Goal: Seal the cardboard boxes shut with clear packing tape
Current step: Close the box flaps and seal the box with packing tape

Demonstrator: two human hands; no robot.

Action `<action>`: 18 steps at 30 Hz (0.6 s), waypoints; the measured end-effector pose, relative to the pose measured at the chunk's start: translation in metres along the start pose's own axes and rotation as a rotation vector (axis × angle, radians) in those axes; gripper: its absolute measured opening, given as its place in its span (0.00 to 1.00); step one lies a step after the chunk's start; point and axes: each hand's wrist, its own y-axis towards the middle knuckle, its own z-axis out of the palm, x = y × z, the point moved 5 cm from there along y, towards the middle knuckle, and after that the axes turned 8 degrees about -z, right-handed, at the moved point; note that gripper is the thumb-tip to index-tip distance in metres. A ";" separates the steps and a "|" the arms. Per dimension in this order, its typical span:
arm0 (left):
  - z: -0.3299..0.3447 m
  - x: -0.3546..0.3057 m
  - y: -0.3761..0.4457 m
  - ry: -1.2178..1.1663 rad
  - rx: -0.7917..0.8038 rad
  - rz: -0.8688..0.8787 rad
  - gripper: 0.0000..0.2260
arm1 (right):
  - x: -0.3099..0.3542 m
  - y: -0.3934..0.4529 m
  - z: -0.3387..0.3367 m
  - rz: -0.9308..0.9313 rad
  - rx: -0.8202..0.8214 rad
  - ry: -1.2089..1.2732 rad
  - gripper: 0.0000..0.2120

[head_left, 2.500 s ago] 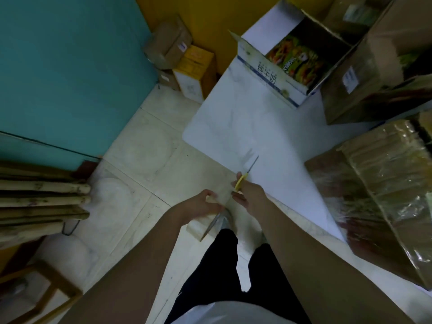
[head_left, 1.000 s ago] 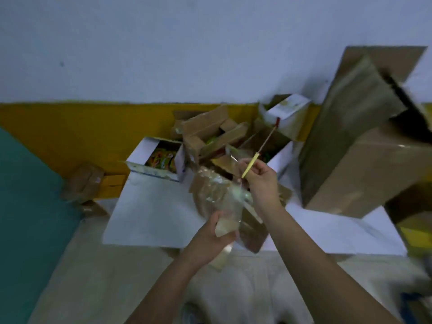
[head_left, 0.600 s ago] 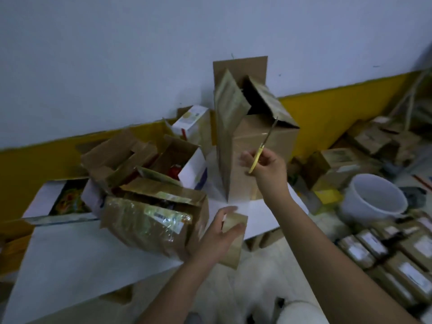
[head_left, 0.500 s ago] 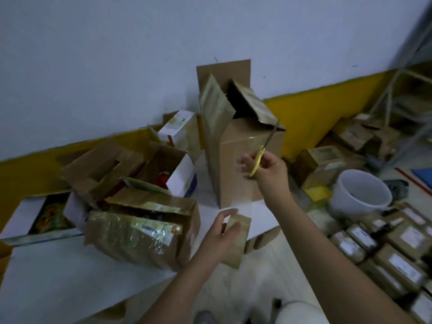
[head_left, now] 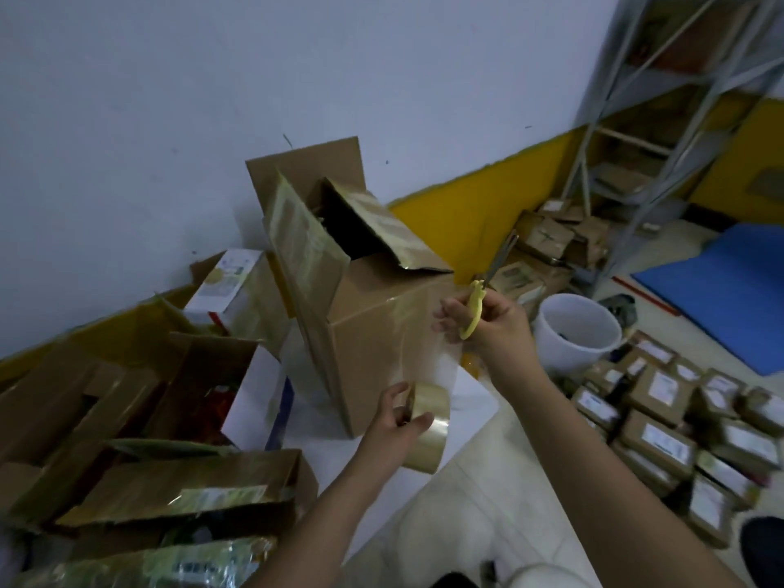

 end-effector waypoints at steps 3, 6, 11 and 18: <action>0.008 -0.019 0.027 0.060 0.018 0.026 0.22 | 0.001 0.021 -0.015 -0.014 -0.016 -0.006 0.08; 0.021 -0.044 0.050 0.126 0.042 0.077 0.20 | 0.006 0.049 -0.029 -0.050 -0.006 -0.029 0.09; 0.056 -0.079 0.094 0.102 0.055 0.110 0.25 | 0.007 0.112 -0.057 -0.064 0.055 -0.039 0.07; 0.125 -0.106 0.185 0.031 -0.092 0.066 0.24 | -0.047 0.224 -0.110 0.007 0.252 -0.011 0.10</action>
